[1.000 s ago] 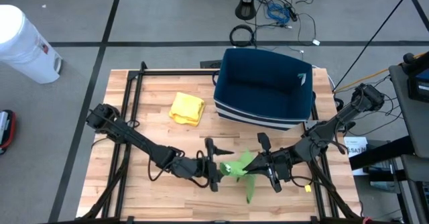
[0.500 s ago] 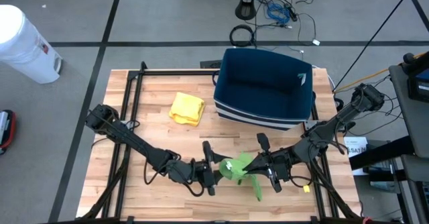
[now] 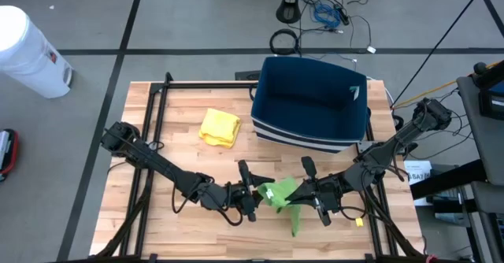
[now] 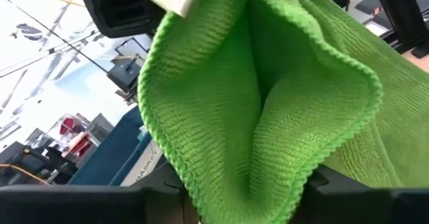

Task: Fold towel
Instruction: Fold the green towel

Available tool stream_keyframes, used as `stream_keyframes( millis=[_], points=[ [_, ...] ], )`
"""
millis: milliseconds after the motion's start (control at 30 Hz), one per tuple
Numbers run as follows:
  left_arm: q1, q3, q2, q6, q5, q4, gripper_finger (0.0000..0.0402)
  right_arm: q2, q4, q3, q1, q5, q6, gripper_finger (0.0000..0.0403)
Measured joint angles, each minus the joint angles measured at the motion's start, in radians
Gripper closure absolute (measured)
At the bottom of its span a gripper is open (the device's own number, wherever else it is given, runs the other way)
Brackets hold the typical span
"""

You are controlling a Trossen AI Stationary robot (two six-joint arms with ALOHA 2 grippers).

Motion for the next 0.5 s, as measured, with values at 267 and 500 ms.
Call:
stream_keyframes(
  millis=[267,500],
  points=[
    [-0.025,0.000,0.000,0.095,-0.001,0.026,0.0263,0.000,-0.043,0.000,0.002,0.000,0.029,0.0403],
    [-0.049,0.000,0.000,0.164,-0.050,0.028,0.0361,0.000,-0.037,0.000,0.002,-0.006,0.033,0.0403]
  ],
)
